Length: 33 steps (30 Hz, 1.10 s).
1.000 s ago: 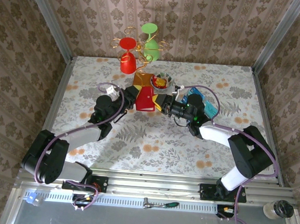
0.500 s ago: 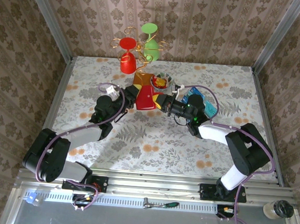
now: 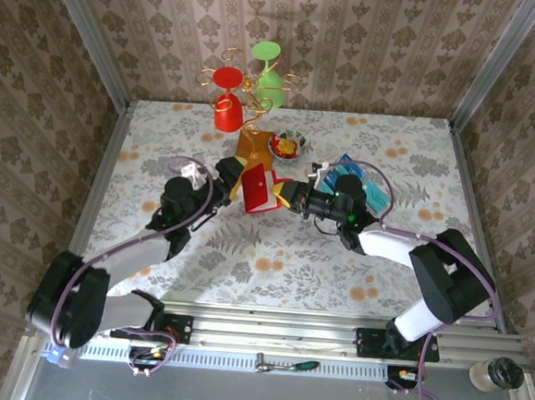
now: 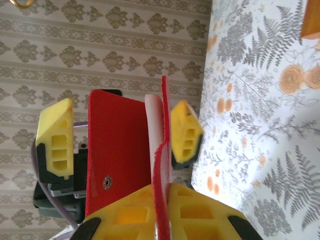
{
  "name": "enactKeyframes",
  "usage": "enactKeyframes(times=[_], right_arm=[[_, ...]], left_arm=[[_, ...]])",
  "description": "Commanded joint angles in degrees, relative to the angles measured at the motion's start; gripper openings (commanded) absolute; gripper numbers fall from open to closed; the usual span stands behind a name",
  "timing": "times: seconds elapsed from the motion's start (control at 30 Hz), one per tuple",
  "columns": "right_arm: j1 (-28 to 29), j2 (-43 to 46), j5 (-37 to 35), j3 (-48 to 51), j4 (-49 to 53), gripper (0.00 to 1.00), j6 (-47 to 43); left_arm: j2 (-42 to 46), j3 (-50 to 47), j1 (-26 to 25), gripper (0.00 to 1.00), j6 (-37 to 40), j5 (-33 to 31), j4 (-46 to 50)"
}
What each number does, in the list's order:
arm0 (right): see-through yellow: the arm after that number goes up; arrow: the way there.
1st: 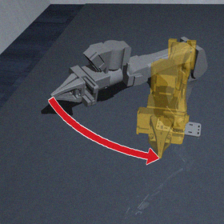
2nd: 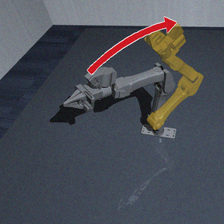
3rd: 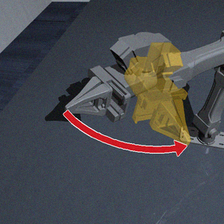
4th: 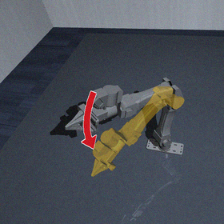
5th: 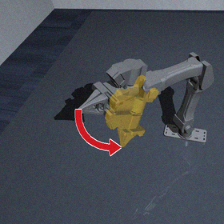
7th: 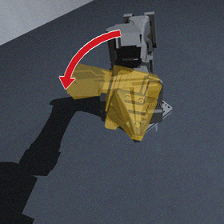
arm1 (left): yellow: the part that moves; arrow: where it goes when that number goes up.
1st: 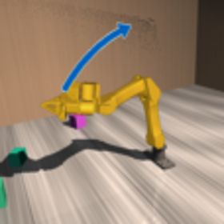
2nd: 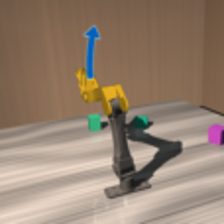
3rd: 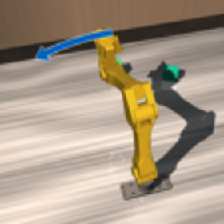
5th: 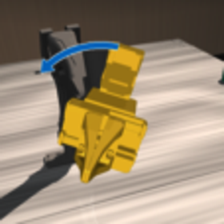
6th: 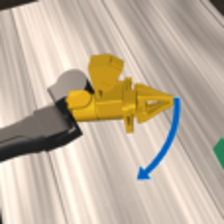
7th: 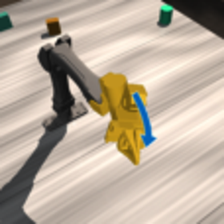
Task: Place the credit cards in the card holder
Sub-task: Open the card holder at the center of the table.
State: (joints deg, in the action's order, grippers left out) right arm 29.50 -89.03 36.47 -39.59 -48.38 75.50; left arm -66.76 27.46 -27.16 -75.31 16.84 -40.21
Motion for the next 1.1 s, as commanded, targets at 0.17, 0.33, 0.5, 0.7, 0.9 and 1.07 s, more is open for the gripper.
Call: enactKeyframes(times=[0.17, 0.33, 0.5, 0.7, 0.9, 1.07], right_arm=[[0.0, 4.8, -3.3, 4.0, 10.2, 0.00, -8.1], [1.0, 5.9, -6.8, 5.7, 14.2, 0.00, -10.1], [2.8, 6.8, -10.7, 5.6, 19.2, 0.00, -12.6], [3.3, 6.9, -12.3, 6.1, 20.1, 0.00, -12.6], [3.2, 7.8, -14.1, 6.8, 20.9, 0.00, -12.6], [3.0, 8.6, -15.9, 8.0, 21.4, 0.00, -12.6]], left_arm=[[12.3, 13.0, 0.5, 1.00, 30.3, -5.9, 50.8], [4.4, 26.3, -7.9, 1.00, 41.7, -16.1, 66.8], [-5.6, 36.8, -16.4, 1.00, 47.5, -23.8, 73.5], [-14.9, 44.1, -20.8, 1.00, 50.5, -28.6, 78.2], [-18.9, 43.2, -23.0, 1.00, 50.9, -32.4, 80.9], [-17.5, 37.7, -22.8, 1.00, 49.8, -35.2, 79.8]])
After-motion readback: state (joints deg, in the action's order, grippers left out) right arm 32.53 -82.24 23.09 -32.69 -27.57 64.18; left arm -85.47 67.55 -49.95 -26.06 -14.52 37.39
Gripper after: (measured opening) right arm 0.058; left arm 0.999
